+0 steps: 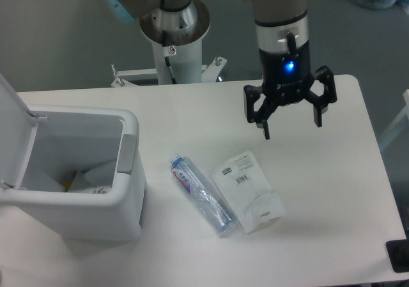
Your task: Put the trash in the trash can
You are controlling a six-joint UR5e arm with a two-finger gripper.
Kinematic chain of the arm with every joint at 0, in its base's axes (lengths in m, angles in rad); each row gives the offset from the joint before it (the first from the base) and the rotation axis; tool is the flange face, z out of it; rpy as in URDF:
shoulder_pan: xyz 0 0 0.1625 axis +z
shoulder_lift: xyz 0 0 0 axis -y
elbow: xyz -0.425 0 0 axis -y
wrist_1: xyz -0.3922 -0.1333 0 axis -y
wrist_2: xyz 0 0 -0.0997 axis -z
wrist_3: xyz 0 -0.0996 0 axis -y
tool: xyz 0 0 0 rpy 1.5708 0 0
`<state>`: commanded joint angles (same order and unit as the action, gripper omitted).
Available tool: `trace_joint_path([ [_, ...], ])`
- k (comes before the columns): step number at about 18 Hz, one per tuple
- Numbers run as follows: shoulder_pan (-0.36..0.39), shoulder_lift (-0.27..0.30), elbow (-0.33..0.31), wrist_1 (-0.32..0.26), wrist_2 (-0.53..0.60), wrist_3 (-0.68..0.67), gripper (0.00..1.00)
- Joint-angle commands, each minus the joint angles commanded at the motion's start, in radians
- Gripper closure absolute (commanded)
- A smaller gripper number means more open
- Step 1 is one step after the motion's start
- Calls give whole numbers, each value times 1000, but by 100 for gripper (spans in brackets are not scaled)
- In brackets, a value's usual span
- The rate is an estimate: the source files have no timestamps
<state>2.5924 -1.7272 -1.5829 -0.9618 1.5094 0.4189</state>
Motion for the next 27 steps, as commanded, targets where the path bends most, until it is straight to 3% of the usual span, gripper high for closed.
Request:
trace_joint_path([
  [3,-24,-32,-23,-2,-9,-23,0],
  [11,-77,-182,9,0,-64,-120,0],
  [15,-77,-244,20,0,-57,-123,0],
  [19,-78,-288,32,0,-55,-207,0],
  [23,-71,-380,124,-1,43,-174,0],
  [27,-60,-400,136,3,97,12,0],
])
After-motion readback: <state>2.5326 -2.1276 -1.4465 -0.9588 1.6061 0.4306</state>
